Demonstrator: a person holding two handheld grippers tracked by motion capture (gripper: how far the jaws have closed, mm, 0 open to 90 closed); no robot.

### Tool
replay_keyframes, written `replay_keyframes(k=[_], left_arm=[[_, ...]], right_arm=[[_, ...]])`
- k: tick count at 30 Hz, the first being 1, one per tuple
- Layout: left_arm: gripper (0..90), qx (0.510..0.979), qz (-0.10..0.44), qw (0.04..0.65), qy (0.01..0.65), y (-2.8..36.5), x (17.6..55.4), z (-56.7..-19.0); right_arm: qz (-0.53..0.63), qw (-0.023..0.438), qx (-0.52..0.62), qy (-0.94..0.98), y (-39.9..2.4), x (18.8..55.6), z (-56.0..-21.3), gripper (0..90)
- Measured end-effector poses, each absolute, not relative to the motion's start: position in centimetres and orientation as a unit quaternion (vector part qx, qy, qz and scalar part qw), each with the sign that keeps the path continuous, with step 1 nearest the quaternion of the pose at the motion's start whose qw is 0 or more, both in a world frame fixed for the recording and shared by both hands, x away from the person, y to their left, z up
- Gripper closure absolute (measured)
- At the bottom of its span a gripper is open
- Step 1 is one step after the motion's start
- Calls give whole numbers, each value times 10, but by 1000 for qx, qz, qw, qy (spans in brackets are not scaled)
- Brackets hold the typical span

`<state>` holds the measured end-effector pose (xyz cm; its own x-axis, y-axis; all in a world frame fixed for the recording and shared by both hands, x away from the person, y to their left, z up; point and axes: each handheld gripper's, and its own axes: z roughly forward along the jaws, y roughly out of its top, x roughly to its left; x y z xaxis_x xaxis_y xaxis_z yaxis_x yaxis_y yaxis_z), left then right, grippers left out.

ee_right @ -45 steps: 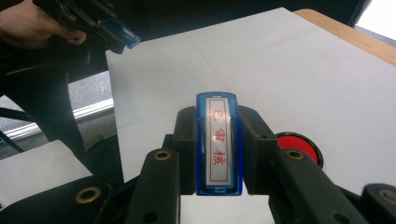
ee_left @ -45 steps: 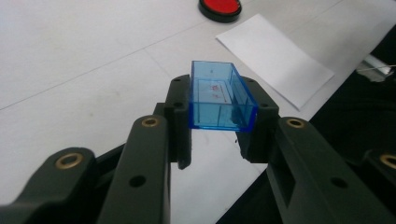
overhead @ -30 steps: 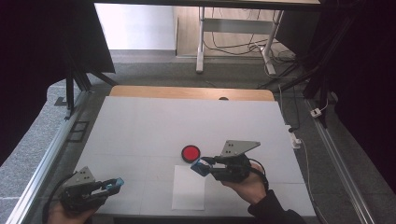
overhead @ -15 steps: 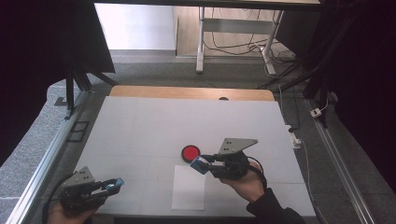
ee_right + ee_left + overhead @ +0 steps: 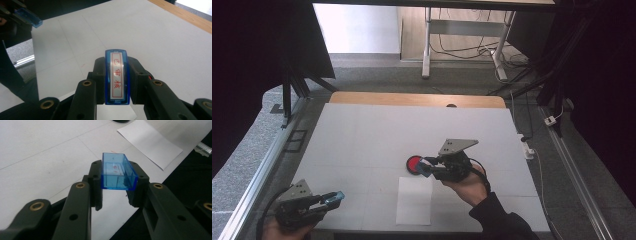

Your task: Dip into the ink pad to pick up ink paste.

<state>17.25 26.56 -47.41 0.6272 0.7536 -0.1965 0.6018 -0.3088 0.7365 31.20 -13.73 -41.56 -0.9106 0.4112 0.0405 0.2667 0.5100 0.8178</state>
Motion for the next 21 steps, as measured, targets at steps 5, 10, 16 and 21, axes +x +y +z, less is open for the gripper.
replay_keyframes(k=[5, 10, 16, 21], left_arm=[[681, 805, 92, 408, 420, 265, 173, -474], [681, 807, 94, 404, 420, 264, 173, -474], [681, 805, 92, 409, 421, 265, 173, -474], [680, 804, 92, 409, 421, 265, 173, -474]], right_arm=[[445, 87, 198, 869, -132, 320, -419, 711], [437, 92, 203, 872, -129, 329, -423, 711], [424, 99, 206, 876, -124, 340, -428, 711], [411, 104, 210, 881, -119, 348, -433, 711]])
